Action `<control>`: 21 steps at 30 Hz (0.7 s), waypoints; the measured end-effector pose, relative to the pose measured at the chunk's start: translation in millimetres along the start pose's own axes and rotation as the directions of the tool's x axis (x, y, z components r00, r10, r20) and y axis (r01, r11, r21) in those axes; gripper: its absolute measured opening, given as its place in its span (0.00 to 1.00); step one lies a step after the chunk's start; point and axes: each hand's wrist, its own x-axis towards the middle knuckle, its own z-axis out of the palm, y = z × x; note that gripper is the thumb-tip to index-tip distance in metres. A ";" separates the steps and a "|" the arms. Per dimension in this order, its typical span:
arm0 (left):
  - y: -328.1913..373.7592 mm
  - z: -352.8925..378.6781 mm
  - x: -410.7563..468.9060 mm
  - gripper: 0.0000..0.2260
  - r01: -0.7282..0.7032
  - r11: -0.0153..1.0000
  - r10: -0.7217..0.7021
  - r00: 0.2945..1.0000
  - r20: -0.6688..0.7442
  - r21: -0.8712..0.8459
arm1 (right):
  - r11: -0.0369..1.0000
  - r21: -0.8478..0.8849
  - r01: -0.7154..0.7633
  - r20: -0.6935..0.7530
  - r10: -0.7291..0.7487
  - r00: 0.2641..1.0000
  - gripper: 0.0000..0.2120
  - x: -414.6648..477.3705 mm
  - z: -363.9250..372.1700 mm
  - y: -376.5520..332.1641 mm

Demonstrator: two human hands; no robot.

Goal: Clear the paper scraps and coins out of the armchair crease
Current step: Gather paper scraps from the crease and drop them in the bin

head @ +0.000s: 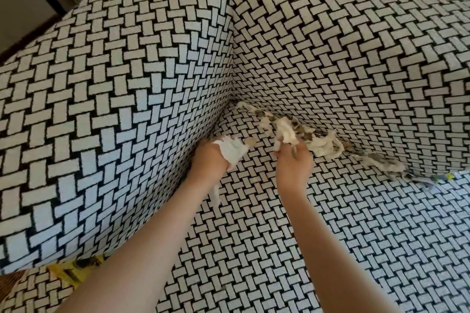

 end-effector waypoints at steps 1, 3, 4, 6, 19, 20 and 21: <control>-2.3 2.6 0.6 0.10 -0.081 0.997 0.081 0.995 -0.060 0.001 | 0.997 0.053 -0.052 -0.020 0.053 0.998 0.14 -0.2 -2.4 -5.2; -2.6 4.1 -1.1 0.14 -0.174 0.985 0.172 0.977 -0.126 -0.002 | 0.989 0.101 -0.109 -0.049 0.114 0.992 0.15 -1.2 -6.5 -15.1; -1.8 4.5 -0.1 0.13 -0.192 0.981 0.193 0.971 -0.139 0.016 | 0.985 0.119 -0.121 -0.053 0.128 0.990 0.16 -1.8 -8.1 -20.3; 1.4 6.9 4.5 0.12 -0.194 0.978 0.203 0.969 -0.141 0.076 | 0.977 0.166 -0.137 -0.039 0.145 0.989 0.16 -1.5 -10.6 -30.6; 16.4 -6.4 -7.7 0.07 -0.146 0.915 0.113 0.988 -0.108 -0.375 | 0.806 0.527 -0.271 0.119 0.245 0.962 0.12 4.1 -20.3 -85.5; 19.3 -8.5 -11.8 0.08 -0.132 0.879 0.101 0.991 -0.092 -0.458 | 0.797 0.532 -0.287 0.139 0.253 0.958 0.12 1.9 -20.2 -86.2; 22.0 -9.5 -14.6 0.10 -0.120 0.836 0.092 0.993 -0.079 -0.535 | 0.798 0.521 -0.303 0.156 0.260 0.953 0.12 -0.4 -19.9 -85.5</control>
